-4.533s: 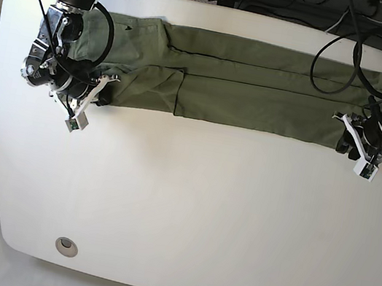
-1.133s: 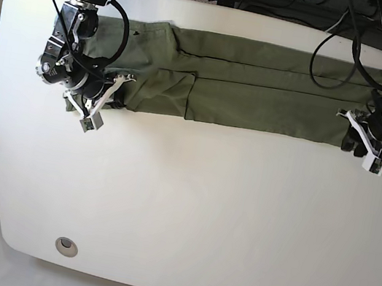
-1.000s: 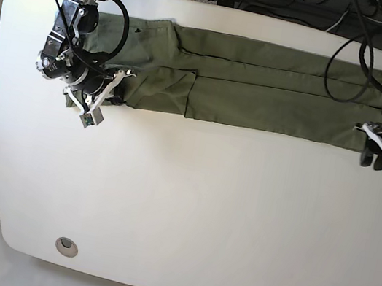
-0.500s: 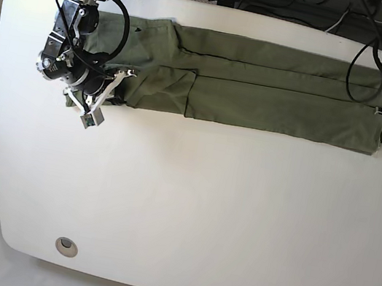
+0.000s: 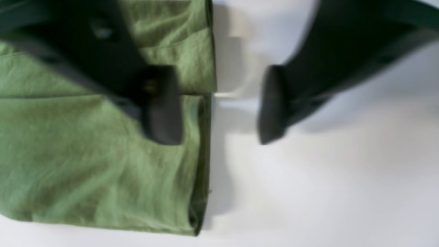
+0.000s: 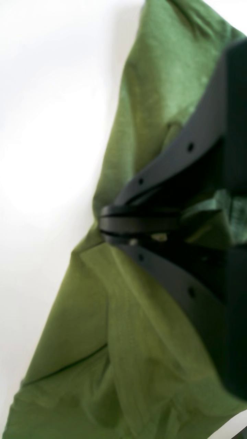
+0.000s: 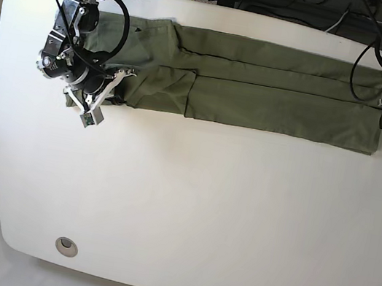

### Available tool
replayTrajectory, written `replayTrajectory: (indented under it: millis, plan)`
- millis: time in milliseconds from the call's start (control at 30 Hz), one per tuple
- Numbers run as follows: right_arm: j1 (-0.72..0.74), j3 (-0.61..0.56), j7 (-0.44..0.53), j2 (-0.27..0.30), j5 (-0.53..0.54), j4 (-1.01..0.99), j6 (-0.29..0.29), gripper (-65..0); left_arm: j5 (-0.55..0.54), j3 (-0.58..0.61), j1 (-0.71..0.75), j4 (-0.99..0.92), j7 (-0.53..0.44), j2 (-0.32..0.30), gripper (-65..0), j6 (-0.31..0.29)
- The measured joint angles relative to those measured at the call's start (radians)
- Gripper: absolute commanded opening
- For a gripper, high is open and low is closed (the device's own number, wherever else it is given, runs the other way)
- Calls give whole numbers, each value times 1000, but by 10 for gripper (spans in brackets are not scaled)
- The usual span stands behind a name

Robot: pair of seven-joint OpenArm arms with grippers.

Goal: Fold the T-shirt properly
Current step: 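Grasp the strip end with the left gripper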

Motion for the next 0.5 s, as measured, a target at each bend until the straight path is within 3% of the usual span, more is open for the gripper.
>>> replayTrajectory:
  millis: [500]
  plan:
    - [6, 0, 24, 5, 25, -50, 1, -650, -3, -38, 4, -51, -4, -2, -231, 0]
